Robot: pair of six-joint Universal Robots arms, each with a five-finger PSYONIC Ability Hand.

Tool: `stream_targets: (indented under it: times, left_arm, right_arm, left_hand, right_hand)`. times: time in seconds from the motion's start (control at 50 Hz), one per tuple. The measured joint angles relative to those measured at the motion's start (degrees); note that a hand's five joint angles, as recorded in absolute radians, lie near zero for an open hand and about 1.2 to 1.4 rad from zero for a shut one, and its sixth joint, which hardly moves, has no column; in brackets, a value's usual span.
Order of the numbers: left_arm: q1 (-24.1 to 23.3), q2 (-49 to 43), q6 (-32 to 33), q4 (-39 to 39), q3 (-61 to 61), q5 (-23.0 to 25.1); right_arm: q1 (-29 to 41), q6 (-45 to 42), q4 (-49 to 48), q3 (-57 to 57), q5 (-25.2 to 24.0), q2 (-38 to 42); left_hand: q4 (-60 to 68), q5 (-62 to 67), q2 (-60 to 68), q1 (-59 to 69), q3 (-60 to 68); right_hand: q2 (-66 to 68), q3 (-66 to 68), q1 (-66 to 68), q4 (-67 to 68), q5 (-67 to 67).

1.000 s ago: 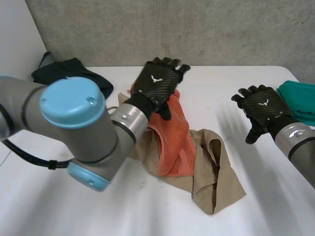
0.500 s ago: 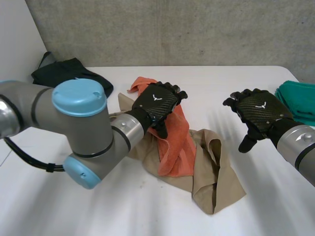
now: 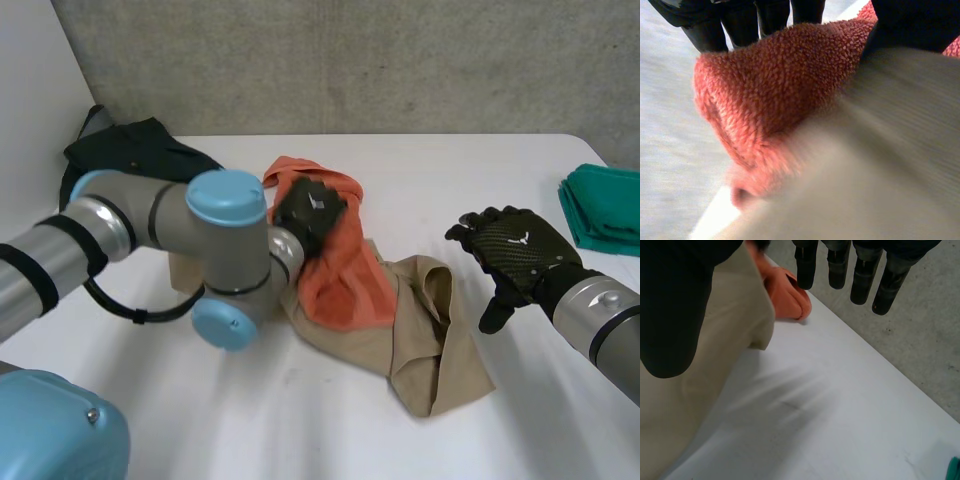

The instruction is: Fold the laundry.

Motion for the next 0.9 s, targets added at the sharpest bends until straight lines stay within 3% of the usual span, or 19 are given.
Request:
stream_targets:
  times: [0.14,0.16,0.2,0.38,0.42,0.44,0.48,0.5,0.52,0.7,0.9]
  left_arm:
    - [2.1,4.6,0.1,9.2,1.8,-6.0]
    - [4.7,7.6,0.0,14.2,3.0,-8.2]
    - [6.7,9.3,0.0,16.6,4.2,-9.0]
    - [18.2,9.9,0.0,19.1,10.7,-9.6]
    - [19.6,9.1,0.0,19.0,10.9,-9.4]
    - [20.6,8.3,0.1,18.9,10.7,-9.3]
    - [21.8,7.1,0.2,18.8,10.1,-9.0]
    - [22.2,6.5,0.2,18.7,9.7,-8.9]
    - [22.9,5.4,0.4,18.7,8.5,-8.8]
    - [22.6,4.7,0.2,18.5,0.2,-9.0]
    - [13.9,15.0,-0.2,16.9,-19.9,-8.4]
  right_arm:
    - [-0.1,0.0,-0.1,-0.2,0.1,0.5]
    - [-0.1,0.0,-0.1,-0.3,0.1,0.7]
    - [-0.1,0.0,-0.2,-0.4,0.1,0.7]
    - [-0.1,0.0,-0.1,-0.3,-0.1,0.7]
    - [0.0,0.0,-0.1,-0.3,-0.1,0.7]
    - [0.0,-0.1,-0.1,-0.3,-0.1,0.7]
    - [0.0,0.0,-0.1,-0.3,-0.1,0.7]
    - [0.0,0.0,-0.1,-0.3,-0.1,0.7]
    - [0.0,0.0,-0.1,-0.3,-0.1,0.7]
    - [0.1,0.0,0.0,-0.3,0.1,1.0]
    - [0.1,0.1,0.4,-0.4,0.1,0.6]
  left_hand:
    - [0.8,0.0,0.5,0.4,1.1]
    - [1.1,0.0,0.7,0.4,1.5]
    - [1.1,1.5,0.9,0.4,1.8]
    - [1.0,2.4,0.8,0.4,1.9]
    - [-2.9,0.8,-2.9,-0.4,-1.2]
    - [-12.9,-6.8,-12.1,-7.2,-10.9]
    - [-12.9,-6.8,-12.1,-7.2,-10.9]
    - [-37.0,-30.6,-36.0,-34.3,-34.4]
    - [-49.8,-42.2,-48.6,-45.7,-46.9]
    - [-55.6,-47.1,-54.5,-47.7,-52.8]
    - [-55.6,-47.1,-54.5,-47.7,-52.8]
  right_hand:
    - [0.0,0.0,0.0,0.0,0.0]
    - [0.0,0.0,0.0,0.0,0.0]
    - [0.0,0.0,0.0,0.0,0.0]
    - [0.0,0.0,0.0,0.0,0.0]
    - [0.0,0.0,0.0,0.0,0.0]
    - [0.0,0.0,0.0,0.0,0.0]
    - [0.0,0.0,0.0,0.0,0.0]
    - [0.0,0.0,0.0,0.0,0.0]
    - [0.0,0.0,0.0,0.0,0.0]
    - [0.0,0.0,0.0,0.0,0.0]
    - [0.0,0.0,0.0,0.0,0.0]
